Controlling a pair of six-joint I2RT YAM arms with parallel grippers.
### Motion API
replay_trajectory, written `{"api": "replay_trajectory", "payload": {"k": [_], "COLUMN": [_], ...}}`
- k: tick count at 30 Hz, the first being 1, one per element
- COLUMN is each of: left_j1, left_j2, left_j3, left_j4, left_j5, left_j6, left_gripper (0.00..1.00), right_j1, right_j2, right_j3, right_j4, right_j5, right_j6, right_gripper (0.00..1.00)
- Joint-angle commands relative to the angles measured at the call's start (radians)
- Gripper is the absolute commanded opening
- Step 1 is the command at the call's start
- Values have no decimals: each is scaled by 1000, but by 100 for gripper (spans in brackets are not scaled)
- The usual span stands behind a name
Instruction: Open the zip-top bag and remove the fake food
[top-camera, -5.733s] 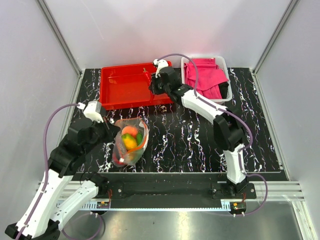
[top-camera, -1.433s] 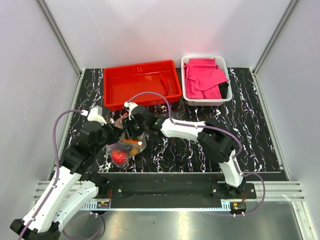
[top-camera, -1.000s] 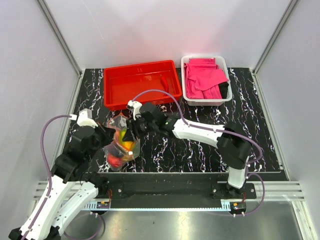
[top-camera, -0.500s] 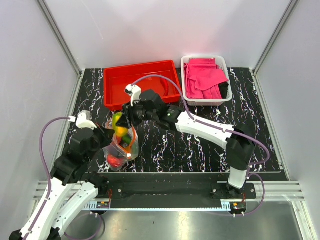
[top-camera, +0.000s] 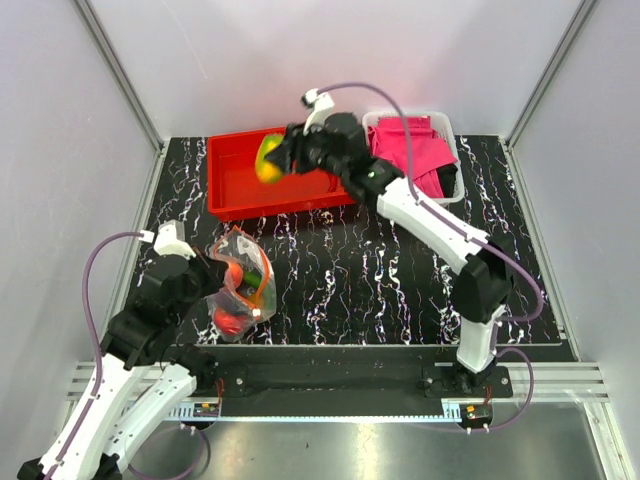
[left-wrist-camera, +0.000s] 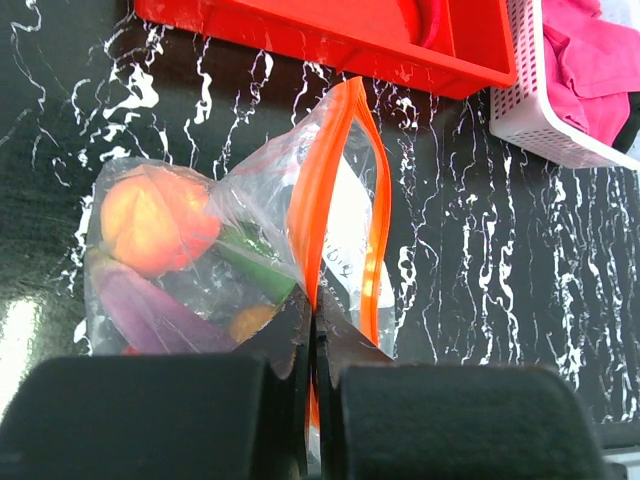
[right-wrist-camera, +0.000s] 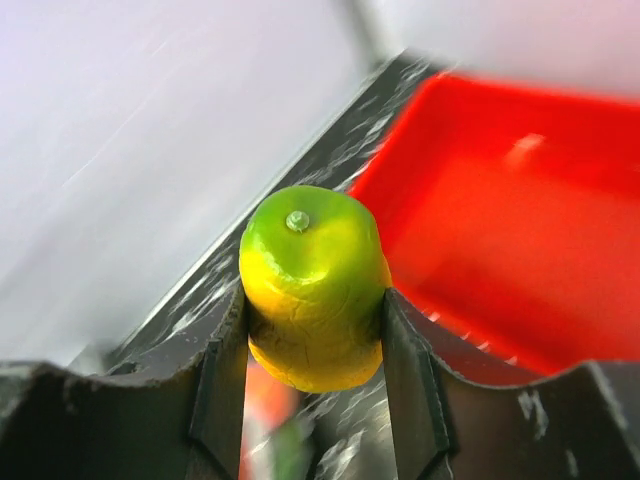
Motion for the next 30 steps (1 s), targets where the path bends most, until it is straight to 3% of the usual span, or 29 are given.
{"api": "replay_trajectory", "payload": {"k": [1, 5, 15, 20, 21, 22, 25, 26, 30], "left_j1": [-2, -2, -2, -2, -2, -2, -2, -2, -2], "left_j2": [10, -1, 8, 22, 22, 25, 31, 31, 34], "left_j3": [62, 65, 59, 51, 48, 47, 47, 51, 71], "left_j4": [28, 34, 98, 123, 126, 126, 130, 129, 124], "left_j5": [-3, 20, 121, 138, 146, 149, 157, 157, 134], "left_j6": [57, 78, 95, 109, 107, 109, 106, 103, 98], "left_gripper": [0, 0, 0, 0, 0, 0, 0, 0, 0], "right_j1": [-93, -136, -238, -248, -252, -253, -258, -259, -259], "right_j2": [110, 195, 445, 494, 506, 511, 532, 538, 520], "right_j3": [106, 167, 262, 273, 273, 275, 308, 350, 424], "right_j4": [18, 6, -38, -87, -96, -104, -173, -202, -348], "right_j5": [59, 132, 115, 90, 87, 86, 90, 93, 121], "right_j6": [-60, -133, -140, -121, -120, -114, -115, -121, -130], "right_gripper": [7, 8, 11, 16, 19, 29, 45, 58, 81]}}
